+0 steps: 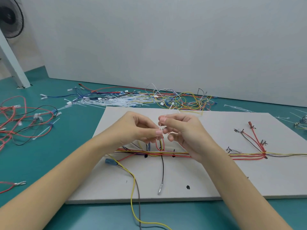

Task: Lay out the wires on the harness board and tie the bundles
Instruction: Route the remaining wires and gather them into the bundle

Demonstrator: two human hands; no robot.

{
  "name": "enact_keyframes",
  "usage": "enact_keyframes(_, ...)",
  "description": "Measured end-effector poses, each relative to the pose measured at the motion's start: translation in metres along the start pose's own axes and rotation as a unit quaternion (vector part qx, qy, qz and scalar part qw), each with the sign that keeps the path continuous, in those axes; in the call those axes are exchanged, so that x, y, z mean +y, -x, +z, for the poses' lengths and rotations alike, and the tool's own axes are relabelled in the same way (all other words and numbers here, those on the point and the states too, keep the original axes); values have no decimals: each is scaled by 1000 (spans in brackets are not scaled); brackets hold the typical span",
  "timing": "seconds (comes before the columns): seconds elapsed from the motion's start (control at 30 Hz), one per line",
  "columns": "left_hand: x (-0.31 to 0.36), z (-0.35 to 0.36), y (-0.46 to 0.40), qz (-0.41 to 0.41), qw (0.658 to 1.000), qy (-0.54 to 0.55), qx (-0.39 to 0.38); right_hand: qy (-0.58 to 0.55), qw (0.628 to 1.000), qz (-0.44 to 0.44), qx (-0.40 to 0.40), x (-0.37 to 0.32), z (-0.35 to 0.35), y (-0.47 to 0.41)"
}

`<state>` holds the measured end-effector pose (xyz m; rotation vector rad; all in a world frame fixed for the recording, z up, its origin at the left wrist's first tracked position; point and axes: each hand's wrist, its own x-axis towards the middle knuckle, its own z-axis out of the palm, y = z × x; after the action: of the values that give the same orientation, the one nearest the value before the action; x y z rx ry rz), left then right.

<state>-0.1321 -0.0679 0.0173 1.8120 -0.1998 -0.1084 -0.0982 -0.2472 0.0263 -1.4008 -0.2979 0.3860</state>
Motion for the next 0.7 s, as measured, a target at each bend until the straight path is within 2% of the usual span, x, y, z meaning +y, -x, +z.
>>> enact_keyframes(0.13, -1, 1, -1, -14, 999, 35, 29, -3, 1000, -12, 19, -3, 1, -2)
enact_keyframes(0.43, -4, -4, -3, 0, 999, -31, 37, -51, 990, -54, 121, -3, 2, -10)
enact_keyframes(0.7, -4, -1, -1, -25, 999, -9, 21, -58, 990, -52, 114, 1, -2, -9)
